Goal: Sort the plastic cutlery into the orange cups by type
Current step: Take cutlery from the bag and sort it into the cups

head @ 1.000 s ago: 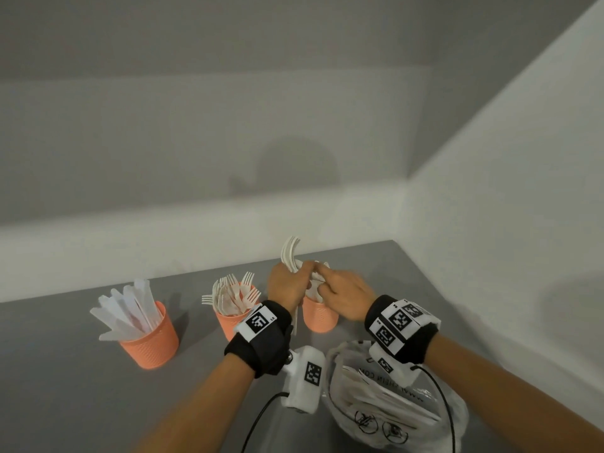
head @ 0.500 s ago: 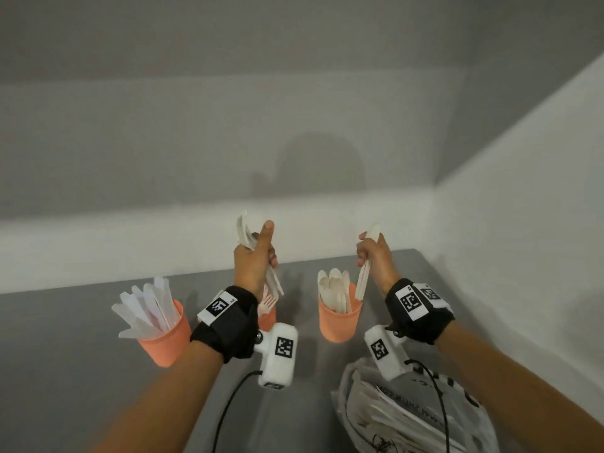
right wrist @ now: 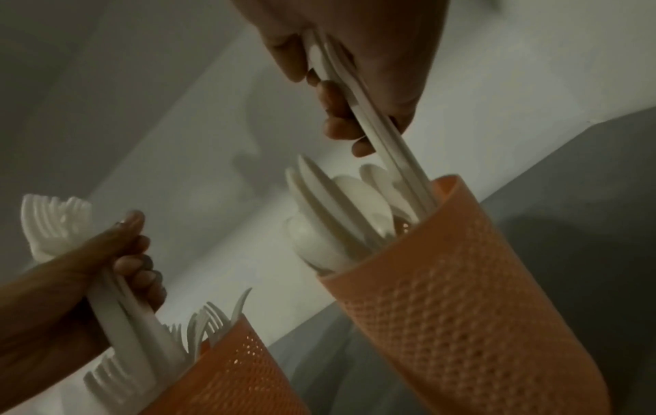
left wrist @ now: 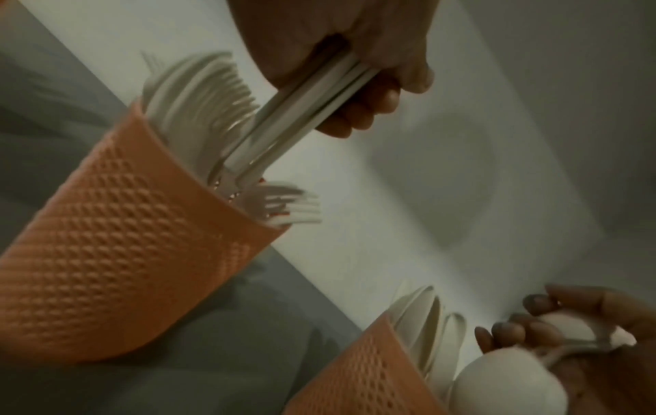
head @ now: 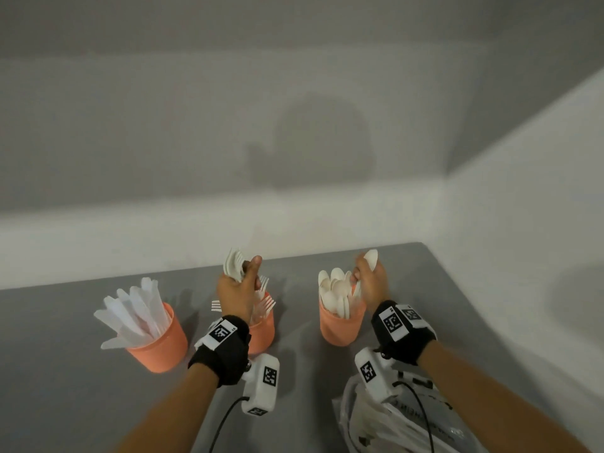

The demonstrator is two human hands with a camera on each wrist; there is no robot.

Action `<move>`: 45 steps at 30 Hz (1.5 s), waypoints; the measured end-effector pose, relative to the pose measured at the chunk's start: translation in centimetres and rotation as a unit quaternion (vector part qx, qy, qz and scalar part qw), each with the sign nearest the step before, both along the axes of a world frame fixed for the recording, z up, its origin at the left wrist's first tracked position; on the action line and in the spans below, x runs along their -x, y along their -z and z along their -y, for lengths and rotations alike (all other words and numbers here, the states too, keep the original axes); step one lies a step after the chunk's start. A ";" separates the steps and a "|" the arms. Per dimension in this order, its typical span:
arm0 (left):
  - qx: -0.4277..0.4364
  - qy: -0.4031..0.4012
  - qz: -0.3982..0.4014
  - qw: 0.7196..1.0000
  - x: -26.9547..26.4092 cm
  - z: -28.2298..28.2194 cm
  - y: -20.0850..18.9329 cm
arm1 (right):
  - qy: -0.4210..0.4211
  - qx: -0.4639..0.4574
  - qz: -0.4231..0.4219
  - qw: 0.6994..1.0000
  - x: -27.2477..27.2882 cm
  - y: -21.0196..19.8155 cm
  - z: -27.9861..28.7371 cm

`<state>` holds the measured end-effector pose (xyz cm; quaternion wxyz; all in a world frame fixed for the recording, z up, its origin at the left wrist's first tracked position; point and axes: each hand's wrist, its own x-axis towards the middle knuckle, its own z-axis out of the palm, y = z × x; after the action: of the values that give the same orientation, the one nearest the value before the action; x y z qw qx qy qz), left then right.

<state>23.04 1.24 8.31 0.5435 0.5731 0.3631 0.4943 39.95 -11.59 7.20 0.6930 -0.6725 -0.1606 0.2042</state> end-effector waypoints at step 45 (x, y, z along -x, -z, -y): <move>-0.321 0.083 -0.564 0.757 1.8 -0.4 4.0 | -0.208 0.427 0.429 0.768 2.7 1.1 -0.2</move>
<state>21.29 1.67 4.33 0.0641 0.9166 0.3751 0.1225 37.26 -11.43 6.13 0.1334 -0.8670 -0.4733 0.0805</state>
